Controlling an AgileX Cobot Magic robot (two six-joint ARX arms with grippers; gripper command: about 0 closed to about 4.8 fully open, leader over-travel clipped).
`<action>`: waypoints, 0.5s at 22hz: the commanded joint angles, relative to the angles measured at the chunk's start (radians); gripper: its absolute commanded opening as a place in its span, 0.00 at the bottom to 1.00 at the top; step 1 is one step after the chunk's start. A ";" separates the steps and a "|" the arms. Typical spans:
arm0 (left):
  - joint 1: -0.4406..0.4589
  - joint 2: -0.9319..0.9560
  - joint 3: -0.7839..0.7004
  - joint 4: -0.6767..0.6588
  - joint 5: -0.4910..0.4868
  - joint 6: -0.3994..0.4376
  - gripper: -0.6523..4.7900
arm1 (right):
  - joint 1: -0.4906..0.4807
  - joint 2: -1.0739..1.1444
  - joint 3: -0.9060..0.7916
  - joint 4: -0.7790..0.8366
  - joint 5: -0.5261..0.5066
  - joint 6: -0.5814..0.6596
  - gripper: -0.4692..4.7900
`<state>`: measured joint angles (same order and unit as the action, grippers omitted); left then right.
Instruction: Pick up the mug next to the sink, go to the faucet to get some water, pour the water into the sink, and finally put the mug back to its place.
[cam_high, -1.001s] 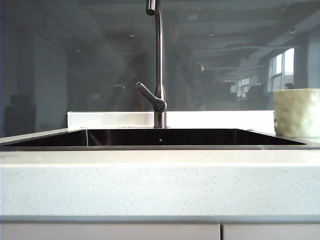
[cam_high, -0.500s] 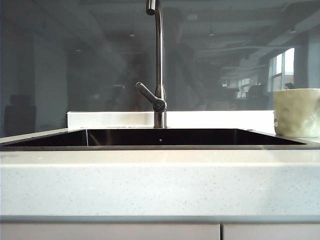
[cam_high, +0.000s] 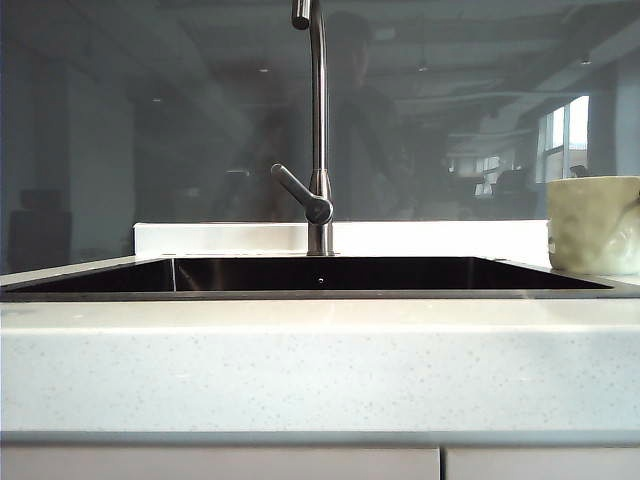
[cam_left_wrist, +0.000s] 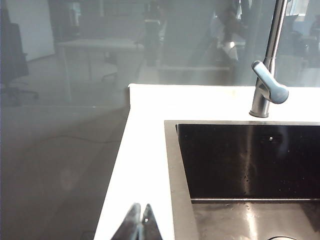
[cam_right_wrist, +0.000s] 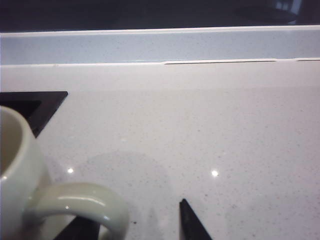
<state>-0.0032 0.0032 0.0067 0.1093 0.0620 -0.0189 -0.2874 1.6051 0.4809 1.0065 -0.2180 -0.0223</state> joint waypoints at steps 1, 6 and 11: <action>0.002 0.001 0.003 0.009 0.009 0.001 0.11 | 0.000 0.014 0.028 0.019 -0.002 -0.013 0.49; 0.002 0.001 0.003 0.008 0.010 0.003 0.11 | 0.000 0.023 0.035 0.019 -0.002 -0.013 0.49; 0.002 0.001 0.003 0.008 0.010 0.003 0.11 | 0.001 0.030 0.035 0.016 -0.021 -0.013 0.39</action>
<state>-0.0032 0.0032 0.0067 0.1089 0.0677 -0.0181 -0.2855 1.6390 0.5121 1.0046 -0.2333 -0.0341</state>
